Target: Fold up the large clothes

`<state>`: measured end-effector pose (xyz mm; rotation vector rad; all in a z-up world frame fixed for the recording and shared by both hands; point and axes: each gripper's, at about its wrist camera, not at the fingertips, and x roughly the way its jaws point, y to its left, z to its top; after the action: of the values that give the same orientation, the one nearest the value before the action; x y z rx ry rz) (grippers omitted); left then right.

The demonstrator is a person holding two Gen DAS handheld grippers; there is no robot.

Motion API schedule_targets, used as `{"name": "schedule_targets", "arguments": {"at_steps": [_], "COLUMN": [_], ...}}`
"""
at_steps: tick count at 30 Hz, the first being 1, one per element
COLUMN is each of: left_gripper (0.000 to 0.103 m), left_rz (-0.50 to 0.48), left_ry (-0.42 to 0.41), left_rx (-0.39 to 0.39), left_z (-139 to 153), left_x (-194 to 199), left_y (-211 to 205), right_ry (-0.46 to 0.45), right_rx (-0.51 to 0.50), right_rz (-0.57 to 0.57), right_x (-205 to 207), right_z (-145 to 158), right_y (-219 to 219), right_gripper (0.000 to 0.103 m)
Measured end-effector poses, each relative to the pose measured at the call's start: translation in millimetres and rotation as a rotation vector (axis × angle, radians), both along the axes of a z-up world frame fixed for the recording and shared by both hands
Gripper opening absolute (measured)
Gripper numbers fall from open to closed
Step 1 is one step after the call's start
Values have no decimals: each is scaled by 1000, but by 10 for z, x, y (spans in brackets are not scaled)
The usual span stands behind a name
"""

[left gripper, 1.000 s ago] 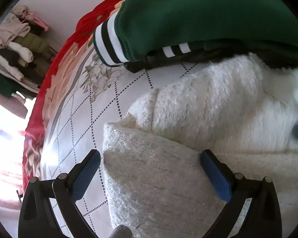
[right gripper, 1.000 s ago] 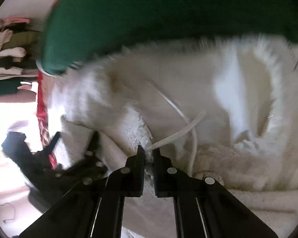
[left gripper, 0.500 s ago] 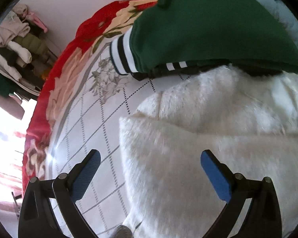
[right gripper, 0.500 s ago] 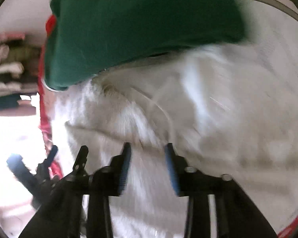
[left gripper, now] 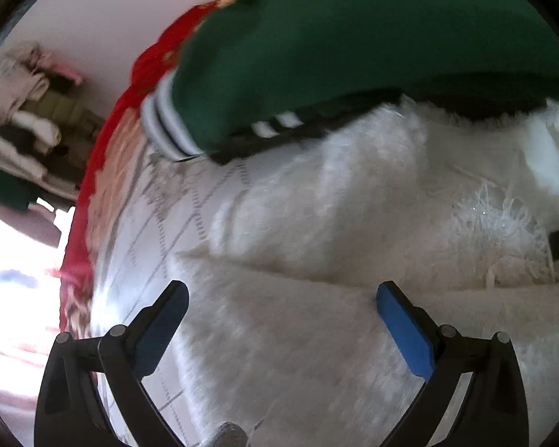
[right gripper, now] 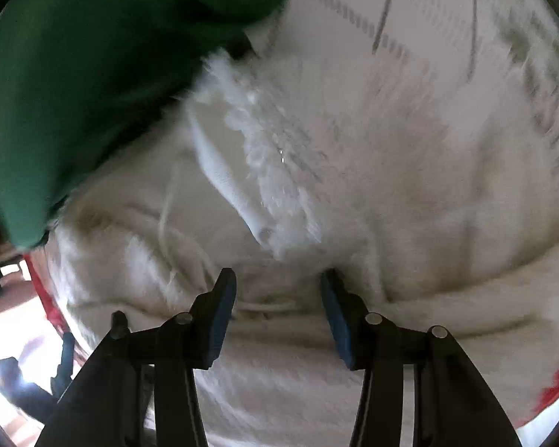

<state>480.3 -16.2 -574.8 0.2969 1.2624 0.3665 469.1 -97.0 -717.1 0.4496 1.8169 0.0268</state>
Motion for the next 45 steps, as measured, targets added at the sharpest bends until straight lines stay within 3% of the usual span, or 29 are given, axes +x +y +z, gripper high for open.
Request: {"name": "schedule_targets", "arguments": {"at_steps": [1, 2, 3, 6, 9, 17, 19, 22, 23, 24, 25, 28, 30, 34, 38, 41, 42, 44, 45], "left_gripper": [103, 103, 103, 103, 103, 103, 103, 103, 103, 103, 103, 103, 103, 103, 103, 103, 103, 103, 103], "left_rz": [-16, -37, -47, -77, -95, -111, -107, -91, -74, -65, -56, -37, -32, -20, -34, -61, -65, -77, -79], "left_ry": [9, 16, 15, 4, -3, -7, -7, -6, -18, -29, -42, -73, -65, 8, 119, 181, 193, 234, 235], "left_rx": [11, 20, 22, 20, 18, 12, 9, -17, -45, -62, -80, -137, -150, -163, -146, -118, -108, -88, -81], "left_z": [-51, -95, -104, -108, -112, -105, -99, -13, 83, 154, 251, 550, 668, 645, 376, 140, 90, -19, -11], "left_x": [8, 9, 6, -31, -63, -40, -40, -45, -76, -106, -155, -407, -646, -1136, -1669, -1997, -2071, -2269, -2325], "left_y": [-16, -30, -35, -31, -35, -34, -35, 21, 54, 78, 98, 141, 125, 24, -176, -304, -332, -364, -352], "right_ry": [-9, -21, -26, -57, -140, -231, -184, -41, -34, -46, -60, -78, -75, -8, 46, 98, 112, 63, 39], "right_rx": [-10, -29, -38, -6, 32, 74, 79, 120, 157, 173, 185, 192, 138, 10, -28, 34, 56, 76, 87], "right_rz": [-19, -59, -88, -140, -157, -190, -186, -90, -70, -44, -22, 6, 7, -9, 0, -1, 3, -26, -59], "right_x": [8, -7, -14, -14, 72, 319, 397, 432, 384, 308, 205, -247, -646, -1490, -2237, -2703, -2826, -3047, -3113], "right_z": [-23, -31, -21, 133, 426, 685, 530, 217, 244, 346, 466, 815, 970, 965, 570, 183, 95, -19, -30], "right_y": [-24, -58, -100, -228, -317, -265, -261, -252, -302, -378, -469, -902, -1268, -1977, -2415, -2609, -2624, -2666, -2700], "right_gripper": [43, 13, 13, 0, 0, 0, 0, 4, 18, 29, 49, 55, 59, 65, 66, 65, 60, 32, 27]}}
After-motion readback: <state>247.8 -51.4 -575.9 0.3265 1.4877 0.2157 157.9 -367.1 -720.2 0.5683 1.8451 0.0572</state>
